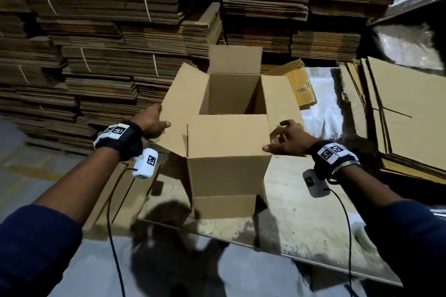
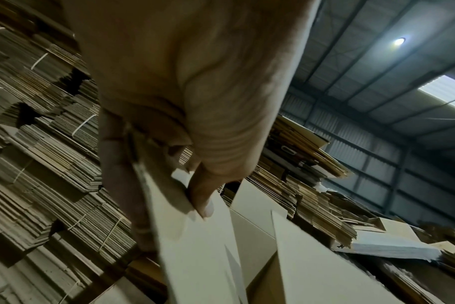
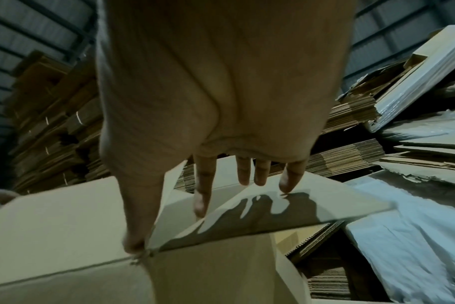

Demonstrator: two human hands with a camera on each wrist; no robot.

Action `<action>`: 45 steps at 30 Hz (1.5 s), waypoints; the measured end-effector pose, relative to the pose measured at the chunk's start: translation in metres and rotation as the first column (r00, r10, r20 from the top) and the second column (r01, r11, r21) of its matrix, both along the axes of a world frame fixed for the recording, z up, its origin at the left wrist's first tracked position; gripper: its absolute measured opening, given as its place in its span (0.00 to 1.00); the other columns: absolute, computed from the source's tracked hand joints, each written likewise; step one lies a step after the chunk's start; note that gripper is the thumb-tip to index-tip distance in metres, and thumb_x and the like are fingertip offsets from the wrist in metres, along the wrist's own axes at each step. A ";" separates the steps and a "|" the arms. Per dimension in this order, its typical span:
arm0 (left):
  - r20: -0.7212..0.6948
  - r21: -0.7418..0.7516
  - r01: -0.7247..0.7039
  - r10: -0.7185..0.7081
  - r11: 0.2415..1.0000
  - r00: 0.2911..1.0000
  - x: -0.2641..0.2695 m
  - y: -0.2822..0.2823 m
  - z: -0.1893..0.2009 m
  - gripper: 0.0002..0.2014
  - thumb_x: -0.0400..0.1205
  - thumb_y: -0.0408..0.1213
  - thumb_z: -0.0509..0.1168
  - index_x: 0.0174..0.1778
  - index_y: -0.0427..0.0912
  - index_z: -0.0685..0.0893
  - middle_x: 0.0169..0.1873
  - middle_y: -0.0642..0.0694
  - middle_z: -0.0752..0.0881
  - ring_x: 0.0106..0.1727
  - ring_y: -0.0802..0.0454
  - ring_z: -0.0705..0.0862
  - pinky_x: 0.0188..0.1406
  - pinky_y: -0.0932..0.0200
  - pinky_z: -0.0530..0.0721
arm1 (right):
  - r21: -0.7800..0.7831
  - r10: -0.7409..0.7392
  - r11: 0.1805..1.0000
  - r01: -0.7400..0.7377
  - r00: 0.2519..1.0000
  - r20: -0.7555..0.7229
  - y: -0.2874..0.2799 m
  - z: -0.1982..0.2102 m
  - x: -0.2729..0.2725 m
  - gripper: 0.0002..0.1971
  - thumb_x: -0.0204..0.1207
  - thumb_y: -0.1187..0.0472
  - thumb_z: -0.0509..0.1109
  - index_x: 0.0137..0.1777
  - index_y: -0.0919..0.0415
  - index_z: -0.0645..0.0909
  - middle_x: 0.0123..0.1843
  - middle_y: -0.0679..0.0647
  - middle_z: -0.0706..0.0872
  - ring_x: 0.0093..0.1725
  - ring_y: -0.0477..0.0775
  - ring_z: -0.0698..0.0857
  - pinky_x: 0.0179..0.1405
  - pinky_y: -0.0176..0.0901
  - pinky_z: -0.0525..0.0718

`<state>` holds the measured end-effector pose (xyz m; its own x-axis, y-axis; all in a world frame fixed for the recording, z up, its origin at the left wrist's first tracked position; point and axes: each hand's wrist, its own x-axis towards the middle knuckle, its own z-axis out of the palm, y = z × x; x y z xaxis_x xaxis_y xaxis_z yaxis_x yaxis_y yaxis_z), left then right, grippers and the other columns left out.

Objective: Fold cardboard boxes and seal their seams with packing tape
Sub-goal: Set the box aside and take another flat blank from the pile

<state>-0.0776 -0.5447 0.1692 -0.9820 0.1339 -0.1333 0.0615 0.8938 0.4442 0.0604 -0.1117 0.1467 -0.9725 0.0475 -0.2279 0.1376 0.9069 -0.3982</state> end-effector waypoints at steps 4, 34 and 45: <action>-0.024 -0.039 0.054 -0.055 0.998 0.998 0.011 -0.009 -0.008 0.30 0.85 0.46 0.73 0.82 0.53 0.71 0.72 0.44 0.86 0.65 0.39 0.86 0.66 0.42 0.84 | 0.142 0.031 0.989 -0.049 0.992 0.124 -0.011 -0.022 -0.012 0.37 0.65 0.27 0.79 0.75 0.33 0.76 0.89 0.54 0.56 0.88 0.65 0.53 0.81 0.79 0.63; 0.024 -0.163 -0.007 0.011 0.987 1.000 0.005 -0.016 -0.165 0.36 0.82 0.33 0.63 0.89 0.48 0.63 0.85 0.34 0.66 0.83 0.31 0.67 0.80 0.34 0.72 | 0.413 0.106 0.881 -0.230 0.948 0.301 -0.126 -0.130 -0.072 0.47 0.77 0.17 0.39 0.82 0.47 0.72 0.82 0.59 0.75 0.81 0.65 0.68 0.74 0.68 0.63; 0.032 -0.118 0.405 -0.404 0.907 0.914 -0.081 0.043 -0.156 0.39 0.86 0.58 0.68 0.88 0.41 0.65 0.91 0.41 0.60 0.89 0.41 0.63 0.82 0.38 0.72 | 0.359 -0.032 0.929 -0.087 0.949 0.312 -0.118 -0.135 -0.070 0.41 0.71 0.12 0.47 0.62 0.42 0.82 0.65 0.51 0.86 0.71 0.59 0.77 0.64 0.64 0.64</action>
<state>-0.1583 -0.5017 0.0131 -0.8459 0.5021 -0.1800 0.4264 0.8393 0.3374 -0.0093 -0.2294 0.0121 -0.8588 0.1587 -0.4871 0.1717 0.9850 0.0182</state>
